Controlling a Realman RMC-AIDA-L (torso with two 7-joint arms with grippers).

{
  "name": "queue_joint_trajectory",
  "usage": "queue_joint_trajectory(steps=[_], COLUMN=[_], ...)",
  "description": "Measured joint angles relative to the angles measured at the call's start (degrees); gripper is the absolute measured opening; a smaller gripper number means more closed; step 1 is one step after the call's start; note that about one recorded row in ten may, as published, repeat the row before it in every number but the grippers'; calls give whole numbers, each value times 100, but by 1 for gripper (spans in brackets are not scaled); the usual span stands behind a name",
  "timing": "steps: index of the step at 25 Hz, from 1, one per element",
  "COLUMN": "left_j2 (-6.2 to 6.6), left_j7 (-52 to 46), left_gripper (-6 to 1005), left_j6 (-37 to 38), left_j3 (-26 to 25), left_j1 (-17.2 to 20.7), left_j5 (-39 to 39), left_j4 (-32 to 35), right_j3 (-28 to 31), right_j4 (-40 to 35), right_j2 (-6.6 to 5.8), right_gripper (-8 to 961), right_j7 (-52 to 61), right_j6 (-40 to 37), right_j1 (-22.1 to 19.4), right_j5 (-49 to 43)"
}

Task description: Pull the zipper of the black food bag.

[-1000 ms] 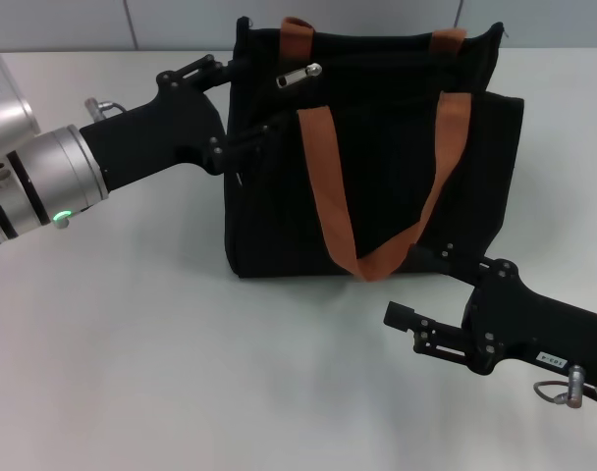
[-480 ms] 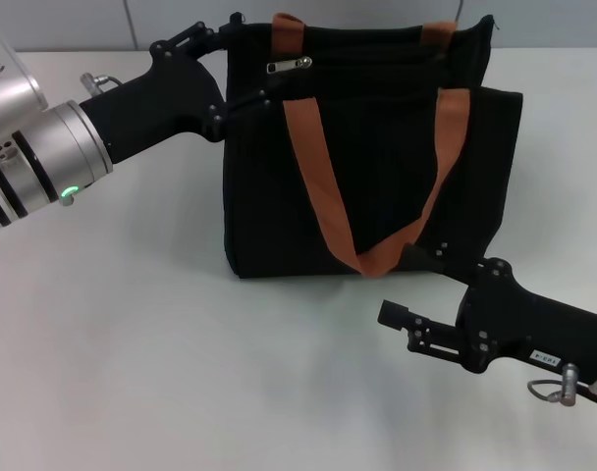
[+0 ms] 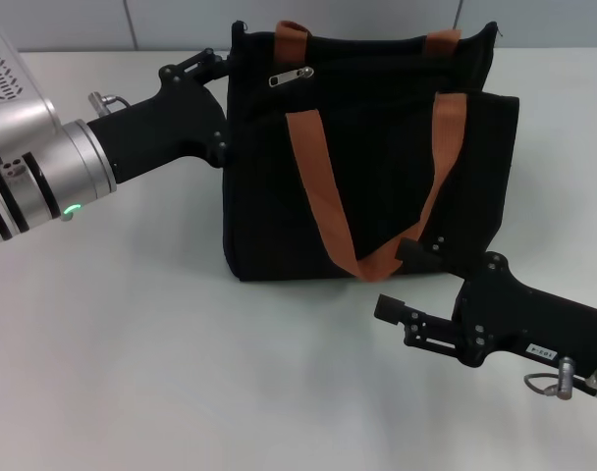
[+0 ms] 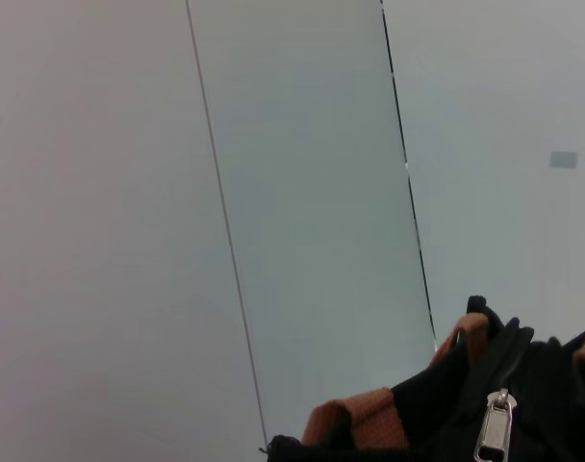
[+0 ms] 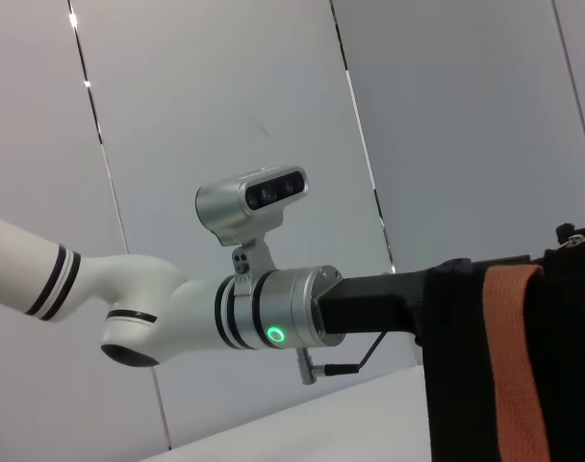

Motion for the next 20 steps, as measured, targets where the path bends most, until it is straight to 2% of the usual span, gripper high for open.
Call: queue_joint_trajectory(steps=[8, 15, 20], left_j2=[-8, -9, -9], left_j7=[281, 276, 278], left_gripper=[717, 710, 555], left_j6=[-33, -122, -98], left_j3=[-37, 8, 21], left_j1=[21, -14, -25], left_j5=[-102, -654, -666], left_j4=[-30, -120, -123], right_j3=[0, 0, 0], right_j4=[0, 0, 1], right_j2=[0, 0, -3], right_gripper=[752, 750, 745], right_j7=[0, 0, 0], right_j6=[71, 72, 72], right_j1=[23, -1, -26], right_j5=[1, 1, 1])
